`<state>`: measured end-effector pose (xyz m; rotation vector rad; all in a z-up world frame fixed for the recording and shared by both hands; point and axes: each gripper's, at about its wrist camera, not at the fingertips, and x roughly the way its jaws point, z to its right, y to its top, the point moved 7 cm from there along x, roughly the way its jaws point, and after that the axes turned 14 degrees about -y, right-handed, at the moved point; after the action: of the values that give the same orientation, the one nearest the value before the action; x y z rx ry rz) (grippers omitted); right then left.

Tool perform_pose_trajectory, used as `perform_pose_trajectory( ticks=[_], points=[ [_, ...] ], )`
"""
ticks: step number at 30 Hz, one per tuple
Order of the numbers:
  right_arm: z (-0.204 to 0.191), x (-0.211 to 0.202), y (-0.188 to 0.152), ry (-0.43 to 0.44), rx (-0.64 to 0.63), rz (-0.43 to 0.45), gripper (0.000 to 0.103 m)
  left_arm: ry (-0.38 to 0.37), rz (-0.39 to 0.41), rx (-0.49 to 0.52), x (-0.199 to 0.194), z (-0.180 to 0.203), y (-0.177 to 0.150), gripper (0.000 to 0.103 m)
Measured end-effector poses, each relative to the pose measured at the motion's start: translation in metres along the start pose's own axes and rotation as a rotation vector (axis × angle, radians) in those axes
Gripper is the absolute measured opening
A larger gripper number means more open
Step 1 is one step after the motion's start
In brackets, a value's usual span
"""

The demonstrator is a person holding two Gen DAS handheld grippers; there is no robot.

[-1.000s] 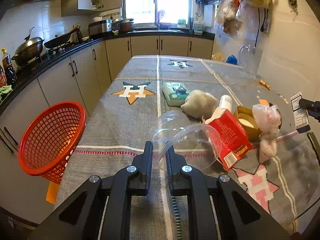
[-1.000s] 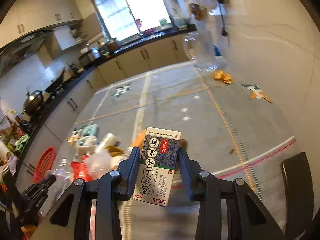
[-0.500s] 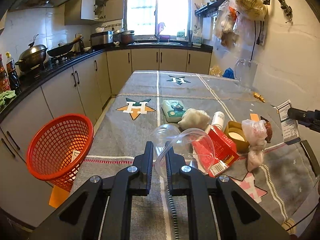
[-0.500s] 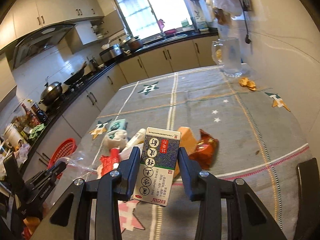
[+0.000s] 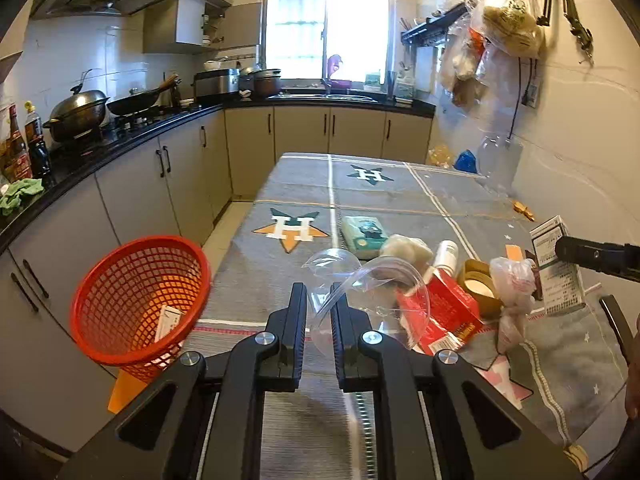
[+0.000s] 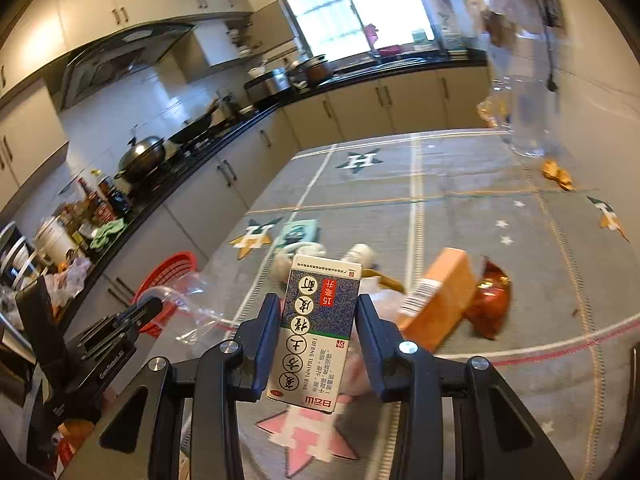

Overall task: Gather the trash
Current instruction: 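Carry the cup and medicine box with both tools over the red basket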

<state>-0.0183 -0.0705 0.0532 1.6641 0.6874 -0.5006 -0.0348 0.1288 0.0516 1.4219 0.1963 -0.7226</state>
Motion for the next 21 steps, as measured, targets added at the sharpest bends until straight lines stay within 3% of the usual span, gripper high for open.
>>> perform_pose_trajectory(
  ticks=[21],
  points=[
    [-0.115,0.047,0.009,0.149,-0.171,-0.073,0.042,0.126,0.056,-0.082,-0.037,-0.072,0.009,0.011]
  ],
)
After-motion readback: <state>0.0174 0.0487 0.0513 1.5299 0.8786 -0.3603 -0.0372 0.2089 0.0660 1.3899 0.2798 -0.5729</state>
